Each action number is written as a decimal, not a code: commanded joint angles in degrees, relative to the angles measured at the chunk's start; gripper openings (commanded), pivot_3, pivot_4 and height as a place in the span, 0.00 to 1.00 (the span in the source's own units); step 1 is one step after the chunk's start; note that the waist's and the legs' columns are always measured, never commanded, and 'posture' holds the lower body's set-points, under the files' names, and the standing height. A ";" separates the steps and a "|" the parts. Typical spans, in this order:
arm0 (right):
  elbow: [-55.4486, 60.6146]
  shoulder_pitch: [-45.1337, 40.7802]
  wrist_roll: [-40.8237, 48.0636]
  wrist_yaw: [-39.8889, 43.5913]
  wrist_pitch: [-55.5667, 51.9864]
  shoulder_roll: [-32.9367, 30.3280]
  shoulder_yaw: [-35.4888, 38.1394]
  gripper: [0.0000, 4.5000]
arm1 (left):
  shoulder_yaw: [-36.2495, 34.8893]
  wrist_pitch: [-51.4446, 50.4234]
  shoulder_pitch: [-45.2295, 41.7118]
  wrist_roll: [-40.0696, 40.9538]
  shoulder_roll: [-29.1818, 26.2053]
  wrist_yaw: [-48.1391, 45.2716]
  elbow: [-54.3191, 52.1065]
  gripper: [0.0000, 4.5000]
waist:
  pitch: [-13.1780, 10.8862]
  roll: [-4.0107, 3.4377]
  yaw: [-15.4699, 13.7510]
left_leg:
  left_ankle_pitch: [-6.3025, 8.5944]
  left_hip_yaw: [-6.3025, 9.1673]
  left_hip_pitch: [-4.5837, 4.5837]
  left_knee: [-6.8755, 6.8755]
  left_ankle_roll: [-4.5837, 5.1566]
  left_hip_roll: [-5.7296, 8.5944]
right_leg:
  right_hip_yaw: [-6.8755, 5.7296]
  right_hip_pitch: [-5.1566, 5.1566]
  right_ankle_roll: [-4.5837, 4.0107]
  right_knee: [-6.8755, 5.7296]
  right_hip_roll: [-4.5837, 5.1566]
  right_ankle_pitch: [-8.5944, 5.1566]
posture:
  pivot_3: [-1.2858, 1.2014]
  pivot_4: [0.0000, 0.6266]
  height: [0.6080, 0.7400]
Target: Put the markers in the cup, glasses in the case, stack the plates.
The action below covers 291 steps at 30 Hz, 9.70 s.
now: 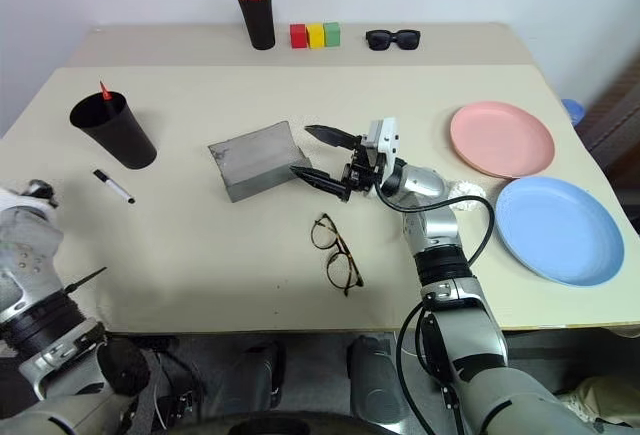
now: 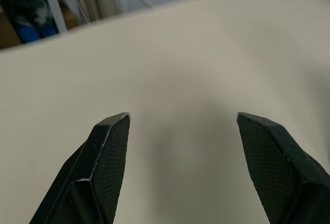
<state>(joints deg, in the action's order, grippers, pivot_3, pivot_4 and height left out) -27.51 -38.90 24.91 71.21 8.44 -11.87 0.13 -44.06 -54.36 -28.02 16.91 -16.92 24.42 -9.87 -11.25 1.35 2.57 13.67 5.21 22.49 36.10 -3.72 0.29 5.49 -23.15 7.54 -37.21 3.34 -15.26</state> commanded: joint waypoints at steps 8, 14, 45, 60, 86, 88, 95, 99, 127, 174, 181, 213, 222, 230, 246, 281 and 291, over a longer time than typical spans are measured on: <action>1.26 -0.90 0.04 -0.25 1.13 -0.02 0.65 0.84 | 7.57 1.28 -6.59 -7.05 -2.32 3.20 9.39 0.75 | 0.00 0.00 0.09 | -0.01 0.00 0.00 -0.08 -0.02 -0.01 | 0.00 -0.05 0.00 0.01 -0.01 0.00 | 0.52 0.24 1.00; 1.94 -0.13 0.08 -0.76 1.15 -0.22 0.78 0.84 | 9.15 3.31 -8.54 -9.46 -1.51 5.08 12.59 0.75 | 0.00 0.00 0.01 | -0.02 -0.01 0.00 -0.09 -0.03 -0.01 | 0.00 -0.05 0.00 0.02 0.00 0.00 | 0.52 0.24 1.00; 1.37 1.59 -3.30 13.34 4.41 -5.36 -4.76 0.84 | 10.12 13.68 -13.38 -9.21 4.77 8.21 28.29 0.75 | 0.00 0.00 -0.09 | -0.07 -0.01 0.01 -0.10 -0.14 0.01 | 0.00 -0.05 0.01 0.03 0.03 0.01 | 0.52 0.24 1.00; 1.60 1.33 -3.34 12.56 4.02 -5.34 -4.36 0.84 | 6.19 13.42 -9.73 -7.73 4.66 14.78 27.38 0.00 | 0.01 -0.02 0.65 | -0.12 -0.01 -0.04 -0.15 -0.21 0.01 | 0.00 -0.04 0.03 0.02 0.03 0.02 | 0.52 0.24 1.00; -4.10 -1.48 -3.63 11.68 6.82 -3.62 -3.84 0.84 | 1.52 44.06 -7.42 -1.76 -2.21 3.73 8.84 0.00 | 0.02 0.07 -0.10 | -0.12 -0.03 0.00 -0.07 -0.42 -0.01 | -0.02 0.08 0.03 0.21 0.00 0.02 | 0.52 0.24 1.00; -4.11 -1.48 -3.64 11.47 6.87 -3.58 -3.79 0.84 | 3.26 47.28 -10.88 -1.73 -3.76 1.11 12.21 0.00 | 0.02 0.07 -0.02 | -0.12 -0.03 -0.01 -0.09 -0.41 -0.01 | -0.02 0.08 0.03 0.20 0.01 0.02 | 0.52 0.24 1.00; -2.11 -0.36 -3.48 10.17 6.24 -4.09 -3.40 0.84 | 15.29 63.05 -23.05 -9.16 -8.90 -8.20 31.75 0.00 | 0.01 0.07 -0.07 | -0.15 0.02 0.03 -0.11 -0.46 0.00 | -0.07 0.04 0.03 0.20 0.00 0.03 | 0.52 0.24 1.00; -0.65 0.62 -3.33 9.63 5.71 -4.78 -3.37 0.84 | 18.24 67.98 -28.20 -11.05 -9.75 -8.86 42.42 0.00 | 0.01 0.06 0.06 | -0.15 0.03 0.01 -0.15 -0.45 0.00 | -0.07 0.00 0.04 0.17 -0.01 0.03 | 0.52 0.24 1.00; 4.33 -0.56 0.33 5.13 0.99 -2.39 -2.02 0.84 | 25.82 72.49 -22.91 -17.85 -11.72 -8.16 51.40 0.00 | 0.00 0.05 -0.04 | -0.15 0.03 0.06 -0.14 -0.45 -0.01 | -0.07 -0.09 0.04 0.07 0.00 0.03 | 0.52 0.24 1.00; 7.27 -1.51 2.59 1.25 -1.85 -0.86 -0.68 0.84 | 28.87 76.56 -20.06 -18.87 -11.03 -9.05 57.93 0.38 | 0.00 0.04 -0.03 | -0.15 0.04 0.06 -0.17 -0.44 -0.01 | -0.07 -0.12 0.04 0.06 0.00 0.03 | 0.52 0.24 1.00; 7.02 -1.69 2.43 1.14 -1.62 -1.08 -0.43 0.84 | 28.89 76.71 -19.75 -18.92 -10.75 -9.03 57.78 0.99 | 0.00 0.04 -0.01 | -0.15 0.04 0.06 -0.17 -0.44 -0.01 | -0.07 -0.12 0.04 0.06 0.00 0.03 | 0.52 0.24 1.00; 35.33 23.67 4.18 -4.17 -19.89 -27.79 8.25 0.84 | 56.49 11.92 -15.35 5.71 -37.36 -81.05 8.27 0.99 | -0.08 -0.07 1.06 | -0.13 0.00 0.15 -0.14 -0.39 -0.05 | 0.03 -0.09 0.03 0.20 -0.11 -0.05 | 0.52 0.24 1.00; 39.51 31.37 5.55 -6.82 -20.18 -29.06 12.77 0.84 | 64.35 7.94 -20.16 -1.54 -32.36 -85.18 15.42 0.99 | -0.10 -0.03 1.06 | -0.10 -0.01 0.18 -0.10 -0.33 -0.05 | 0.05 -0.11 0.05 0.19 -0.12 -0.07 | 0.52 0.24 1.00; 41.10 34.46 5.82 -8.40 -18.87 -28.65 13.38 0.84 | 67.51 10.47 -20.25 -8.70 -26.19 -83.60 23.10 0.94 | -0.11 -0.02 0.72 | -0.10 -0.01 0.20 -0.05 -0.33 -0.05 | 0.06 -0.10 0.06 0.19 -0.11 -0.07 | 0.52 0.24 1.00; 43.50 31.55 5.94 -12.10 -21.23 -28.69 12.04 0.84 | 67.24 29.79 -22.60 -14.77 -25.56 -94.32 29.04 0.01 | -0.11 -0.01 -0.10 | -0.10 -0.01 0.21 -0.02 -0.33 -0.05 | 0.07 -0.08 0.06 0.18 -0.11 -0.07 | 0.52 0.24 1.00; 48.76 34.86 10.26 -17.65 -29.64 -28.97 13.52 0.84 | 63.14 40.99 -13.84 -18.06 -31.38 -106.65 22.14 0.42 | -0.11 -0.02 -0.06 | -0.08 -0.02 0.24 0.04 -0.28 -0.06 | 0.07 -0.12 0.06 0.09 -0.10 -0.06 | 0.52 0.24 1.00; 53.69 37.58 21.42 -20.32 -49.05 -33.00 13.45 0.84 | 51.84 38.24 -11.80 -7.11 -25.42 -98.91 12.37 0.64 | -0.10 -0.01 -0.15 | -0.08 0.00 0.25 0.06 -0.28 -0.06 | 0.07 -0.11 0.06 0.09 -0.09 -0.06 | 0.52 0.24 1.00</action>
<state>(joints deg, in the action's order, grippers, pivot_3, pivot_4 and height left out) 23.92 -0.86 43.71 50.80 -37.89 -43.62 12.40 12.08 -17.04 -39.87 5.61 -43.08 -76.12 5.66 -11.35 1.34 2.42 13.59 5.20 22.74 36.18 -3.99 0.22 5.56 -23.26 7.60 -37.12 3.25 -15.33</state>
